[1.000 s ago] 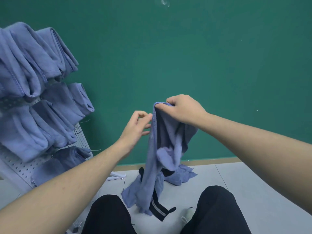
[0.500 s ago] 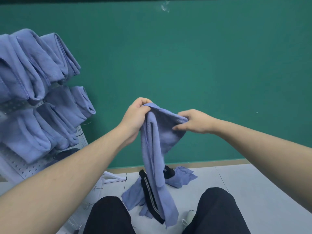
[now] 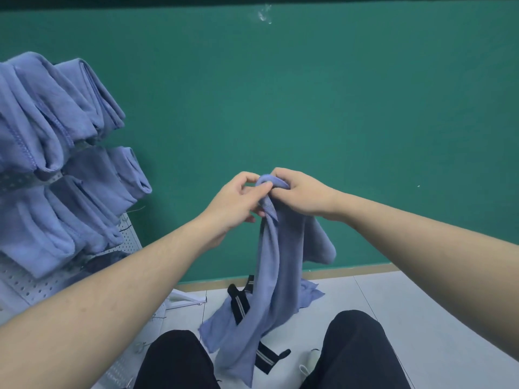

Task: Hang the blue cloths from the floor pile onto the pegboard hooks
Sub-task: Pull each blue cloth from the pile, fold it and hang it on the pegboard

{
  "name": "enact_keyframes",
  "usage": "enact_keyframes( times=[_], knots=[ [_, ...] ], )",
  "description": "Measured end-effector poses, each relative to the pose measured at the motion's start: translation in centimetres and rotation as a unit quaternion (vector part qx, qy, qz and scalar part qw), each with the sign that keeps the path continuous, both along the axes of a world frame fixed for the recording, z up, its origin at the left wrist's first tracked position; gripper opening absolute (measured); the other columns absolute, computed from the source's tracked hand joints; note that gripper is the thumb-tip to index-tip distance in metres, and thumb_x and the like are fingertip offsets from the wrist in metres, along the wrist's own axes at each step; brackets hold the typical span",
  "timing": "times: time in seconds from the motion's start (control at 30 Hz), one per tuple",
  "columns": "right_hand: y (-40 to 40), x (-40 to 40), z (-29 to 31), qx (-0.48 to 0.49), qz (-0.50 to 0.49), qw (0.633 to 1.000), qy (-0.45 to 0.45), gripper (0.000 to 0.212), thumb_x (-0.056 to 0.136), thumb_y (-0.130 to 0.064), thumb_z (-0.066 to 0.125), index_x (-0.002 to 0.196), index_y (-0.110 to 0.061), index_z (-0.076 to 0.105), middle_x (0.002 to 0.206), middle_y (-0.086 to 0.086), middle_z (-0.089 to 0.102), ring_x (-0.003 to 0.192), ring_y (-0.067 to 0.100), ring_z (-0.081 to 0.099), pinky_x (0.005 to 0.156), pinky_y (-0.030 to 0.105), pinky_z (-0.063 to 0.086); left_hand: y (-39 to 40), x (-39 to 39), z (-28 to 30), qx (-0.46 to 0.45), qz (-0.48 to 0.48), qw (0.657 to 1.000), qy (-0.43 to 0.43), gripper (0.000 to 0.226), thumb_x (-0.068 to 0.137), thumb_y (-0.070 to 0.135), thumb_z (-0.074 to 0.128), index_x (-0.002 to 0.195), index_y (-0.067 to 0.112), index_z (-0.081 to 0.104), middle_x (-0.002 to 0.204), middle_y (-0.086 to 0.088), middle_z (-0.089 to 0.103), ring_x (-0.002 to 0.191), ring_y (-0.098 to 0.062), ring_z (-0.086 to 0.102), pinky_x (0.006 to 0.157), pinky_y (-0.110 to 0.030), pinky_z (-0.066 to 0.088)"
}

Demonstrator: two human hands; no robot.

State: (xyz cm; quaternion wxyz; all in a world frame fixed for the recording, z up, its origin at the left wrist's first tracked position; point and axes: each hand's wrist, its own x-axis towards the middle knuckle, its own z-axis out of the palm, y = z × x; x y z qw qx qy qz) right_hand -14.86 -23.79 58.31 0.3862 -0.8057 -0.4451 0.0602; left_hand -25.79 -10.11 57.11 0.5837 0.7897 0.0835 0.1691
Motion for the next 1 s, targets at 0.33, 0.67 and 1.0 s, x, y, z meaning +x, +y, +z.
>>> enact_keyframes(
  times=[0.33,0.67,1.0],
  knots=[
    [-3.0,1.7,-1.2,-0.096,-0.005,0.995,0.032,0.04,0.085,-0.053,0.073,0.092,-0.013,0.071,0.083,0.005,0.068,0.073,0.011,0.053,0.069,0.029,0.044,1.2,0.1,0.1,-0.021,0.075,0.995,-0.07,0.013,0.104,0.018,0.051,0.092,0.019,0.057,0.088,0.004,0.065,0.08,-0.01,0.062,0.076,-0.032,0.055],
    [-5.0,2.6,-2.4,-0.127,-0.052,0.989,-0.051,0.045,0.095,-0.05,0.061,0.07,-0.02,0.04,0.065,-0.006,0.043,0.06,0.013,0.038,0.052,0.02,0.031,2.5,0.1,-0.8,-0.004,0.113,0.991,-0.071,0.015,0.102,0.019,0.051,0.089,0.022,0.054,0.082,0.008,0.059,0.071,-0.008,0.051,0.067,-0.027,0.04],
    [-6.8,3.4,-3.1,-0.168,-0.059,0.983,-0.041,0.032,0.085,-0.04,0.071,0.075,-0.017,0.052,0.067,-0.008,0.05,0.062,0.013,0.043,0.06,0.029,0.037,3.2,-0.3,-1.2,0.037,0.118,0.992,-0.033,0.011,0.103,0.025,0.048,0.096,0.021,0.055,0.091,0.009,0.058,0.082,-0.01,0.051,0.075,-0.028,0.04]
  ],
)
